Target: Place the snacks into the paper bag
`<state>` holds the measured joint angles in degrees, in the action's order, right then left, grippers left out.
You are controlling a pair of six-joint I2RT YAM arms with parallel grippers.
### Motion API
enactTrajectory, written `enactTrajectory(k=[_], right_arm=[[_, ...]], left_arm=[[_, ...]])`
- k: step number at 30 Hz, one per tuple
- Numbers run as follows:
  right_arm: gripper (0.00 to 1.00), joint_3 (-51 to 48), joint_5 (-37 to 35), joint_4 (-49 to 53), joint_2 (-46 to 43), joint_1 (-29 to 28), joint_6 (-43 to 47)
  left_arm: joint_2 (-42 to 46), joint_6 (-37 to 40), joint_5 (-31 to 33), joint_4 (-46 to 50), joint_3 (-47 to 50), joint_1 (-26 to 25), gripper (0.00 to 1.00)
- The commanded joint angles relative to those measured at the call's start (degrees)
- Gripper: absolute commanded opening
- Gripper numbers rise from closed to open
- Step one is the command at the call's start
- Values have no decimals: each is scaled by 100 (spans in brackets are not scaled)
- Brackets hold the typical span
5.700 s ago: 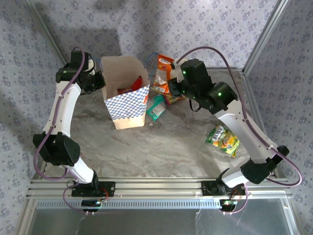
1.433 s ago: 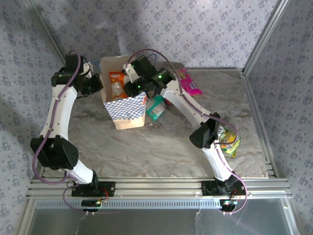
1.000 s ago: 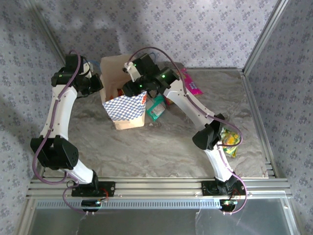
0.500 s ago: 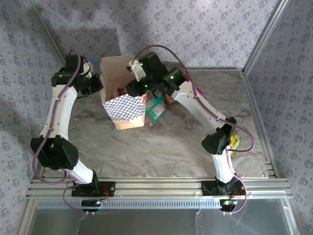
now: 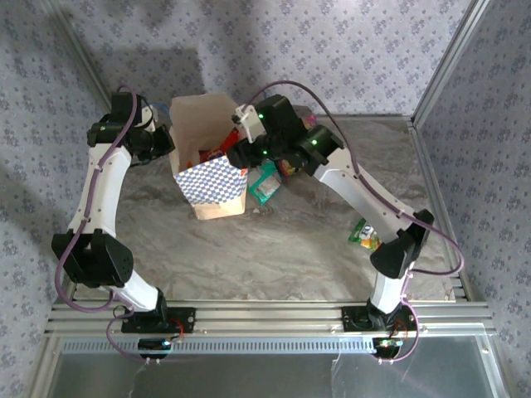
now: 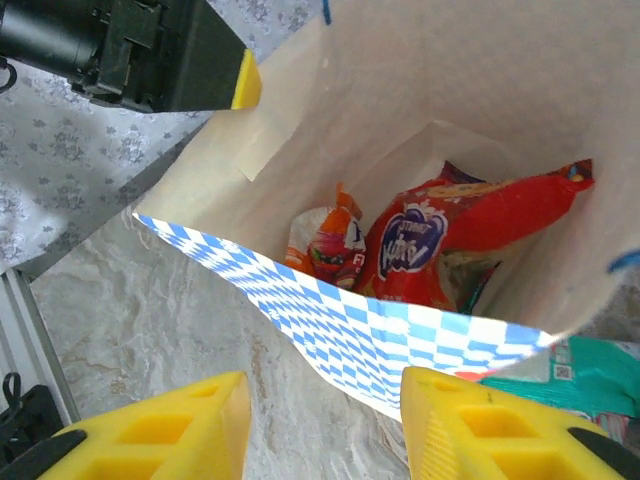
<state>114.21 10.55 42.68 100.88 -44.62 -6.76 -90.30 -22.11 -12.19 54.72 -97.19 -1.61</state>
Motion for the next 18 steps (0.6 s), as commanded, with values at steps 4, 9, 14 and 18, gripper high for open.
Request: enactTrajectory(k=[4,9,14,18], right_arm=[[46,-986,-185,-539,-811,233,-321],[46,-1576,-141,-673,-1220,424,-566],[46,-2018,-194,-781,-1538,541,-662],[40,-2332,-171,-796,-1672,670,-818]], left_arm=[[126,-13,69,316,-177,-35,9],[129,-12,117,294,-169,-44,9],[93,-13,128,320,-198,-53,9],[115,-35,125,304,-213,-56,9]])
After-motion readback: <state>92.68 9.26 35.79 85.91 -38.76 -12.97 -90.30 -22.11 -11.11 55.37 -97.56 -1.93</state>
